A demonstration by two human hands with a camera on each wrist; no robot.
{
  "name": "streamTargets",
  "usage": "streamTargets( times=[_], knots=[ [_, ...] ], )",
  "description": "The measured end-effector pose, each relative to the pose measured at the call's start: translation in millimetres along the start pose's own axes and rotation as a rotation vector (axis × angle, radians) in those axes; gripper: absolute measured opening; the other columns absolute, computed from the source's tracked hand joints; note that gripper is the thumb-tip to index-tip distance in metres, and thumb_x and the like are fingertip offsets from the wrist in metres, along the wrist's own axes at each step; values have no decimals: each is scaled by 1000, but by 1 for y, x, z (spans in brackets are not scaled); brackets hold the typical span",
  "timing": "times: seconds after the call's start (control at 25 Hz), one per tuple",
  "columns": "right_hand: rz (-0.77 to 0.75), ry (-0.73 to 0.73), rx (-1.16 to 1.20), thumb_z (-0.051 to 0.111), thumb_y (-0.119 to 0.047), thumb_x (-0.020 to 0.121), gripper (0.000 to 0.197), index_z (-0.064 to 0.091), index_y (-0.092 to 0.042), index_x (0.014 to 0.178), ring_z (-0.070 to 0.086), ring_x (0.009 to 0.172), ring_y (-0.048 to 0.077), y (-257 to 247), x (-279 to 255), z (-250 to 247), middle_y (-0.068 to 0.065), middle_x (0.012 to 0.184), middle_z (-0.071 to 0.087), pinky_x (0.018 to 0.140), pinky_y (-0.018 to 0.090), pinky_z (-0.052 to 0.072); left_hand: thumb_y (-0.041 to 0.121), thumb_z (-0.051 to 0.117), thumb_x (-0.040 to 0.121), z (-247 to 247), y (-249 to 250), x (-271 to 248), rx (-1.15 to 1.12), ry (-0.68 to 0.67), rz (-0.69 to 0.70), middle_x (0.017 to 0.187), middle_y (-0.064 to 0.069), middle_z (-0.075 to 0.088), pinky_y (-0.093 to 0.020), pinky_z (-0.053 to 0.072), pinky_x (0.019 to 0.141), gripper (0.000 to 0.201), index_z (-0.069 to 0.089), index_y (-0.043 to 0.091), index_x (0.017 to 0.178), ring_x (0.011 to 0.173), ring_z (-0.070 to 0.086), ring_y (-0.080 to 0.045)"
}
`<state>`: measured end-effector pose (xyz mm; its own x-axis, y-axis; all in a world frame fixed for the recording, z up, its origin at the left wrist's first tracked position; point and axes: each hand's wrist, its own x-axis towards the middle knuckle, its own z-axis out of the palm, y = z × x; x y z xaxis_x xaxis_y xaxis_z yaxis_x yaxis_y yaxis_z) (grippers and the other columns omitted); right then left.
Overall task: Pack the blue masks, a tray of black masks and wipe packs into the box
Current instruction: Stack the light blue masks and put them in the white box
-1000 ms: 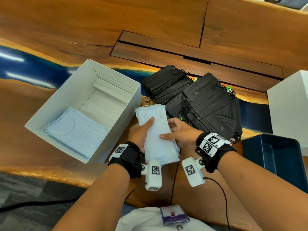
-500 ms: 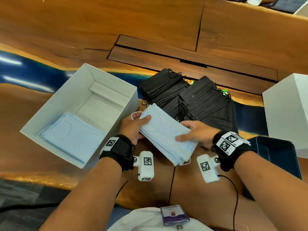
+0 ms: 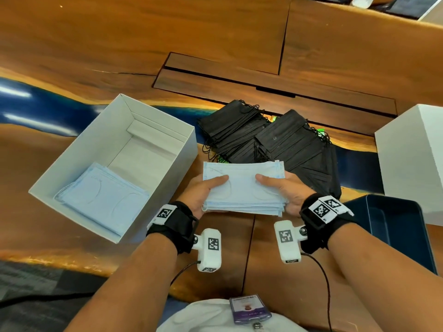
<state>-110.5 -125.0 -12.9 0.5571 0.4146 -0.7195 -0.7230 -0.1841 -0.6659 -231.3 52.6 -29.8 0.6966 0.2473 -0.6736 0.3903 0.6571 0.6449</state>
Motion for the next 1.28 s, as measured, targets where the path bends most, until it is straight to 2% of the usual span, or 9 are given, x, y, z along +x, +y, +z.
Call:
streamTargets(
  times=[0.12, 0.24, 0.36, 0.48, 0.68, 0.88, 1.04, 1.16, 1.28],
  knots=[
    [-31, -18, -23, 69, -18, 87, 40, 60, -8, 124, 68, 103, 32, -3, -2, 7, 19, 117, 68, 91, 46, 55, 2, 69, 85, 1, 4, -3, 85, 29, 50, 119, -17, 69, -43, 56, 91, 40, 61, 5, 125, 104, 68, -32],
    [-161, -13, -88, 64, -15, 92, 36, 56, -29, 124, 66, 105, 34, -15, 2, 9, 12, 121, 65, 88, 51, 55, 1, 67, 86, -5, 20, -7, 86, 31, 90, 121, -20, 67, -41, 61, 74, 40, 60, 3, 126, 100, 68, -35],
    [-265, 7, -81, 62, -4, 91, 32, 63, -24, 115, 67, 100, 35, -23, 2, 21, 17, 120, 65, 86, 51, 56, 18, 65, 90, -6, 29, -14, -198, -45, 77, 128, -20, 63, -52, 52, 93, 44, 57, 6, 131, 114, 62, -38],
    [-336, 44, 110, 60, 7, 88, 29, 61, -16, 105, 66, 94, 30, -27, -6, 40, 15, 111, 65, 77, 45, 59, 34, 57, 94, 2, 23, -20, -411, -44, 138, 127, -15, 64, -56, 49, 96, 42, 54, 13, 131, 121, 58, -35],
    [-208, -225, -228, 63, 16, 79, 47, 52, -9, 117, 66, 94, 28, -13, -19, 58, 12, 108, 67, 77, 42, 56, 15, 62, 92, 19, 22, -17, -317, -47, 138, 128, -28, 60, -57, 50, 95, 48, 52, -1, 135, 110, 62, -43],
    [-164, -262, -140, 75, -13, 81, 41, 57, -15, 118, 69, 97, 27, -14, -24, 69, 11, 111, 71, 87, 43, 57, 16, 69, 87, 20, 13, -19, -176, -52, 129, 116, -20, 70, -49, 55, 89, 43, 61, 6, 128, 102, 69, -36],
    [-150, -313, -178, 73, -7, 70, 65, 48, -14, 131, 65, 110, 31, -6, -22, 78, 17, 125, 64, 92, 44, 54, 23, 74, 83, 13, 11, -11, -146, 23, 187, 118, -15, 70, -56, 51, 95, 47, 62, 11, 127, 106, 68, -36],
    [-125, -438, -176, 59, 3, 65, 71, 48, -16, 131, 63, 111, 28, -12, -23, 75, 15, 125, 64, 87, 41, 56, 12, 70, 86, 5, 17, -11, -106, 66, 248, 117, -16, 70, -55, 51, 95, 41, 62, 7, 126, 106, 67, -38],
    [-42, -401, -98, 69, -24, 74, 62, 50, -16, 132, 63, 113, 29, -23, -21, 73, 14, 127, 64, 87, 45, 55, 2, 68, 84, -1, 24, -15, -155, 9, 273, 122, -19, 66, -56, 49, 98, 46, 59, 5, 129, 113, 62, -43]
  ],
)
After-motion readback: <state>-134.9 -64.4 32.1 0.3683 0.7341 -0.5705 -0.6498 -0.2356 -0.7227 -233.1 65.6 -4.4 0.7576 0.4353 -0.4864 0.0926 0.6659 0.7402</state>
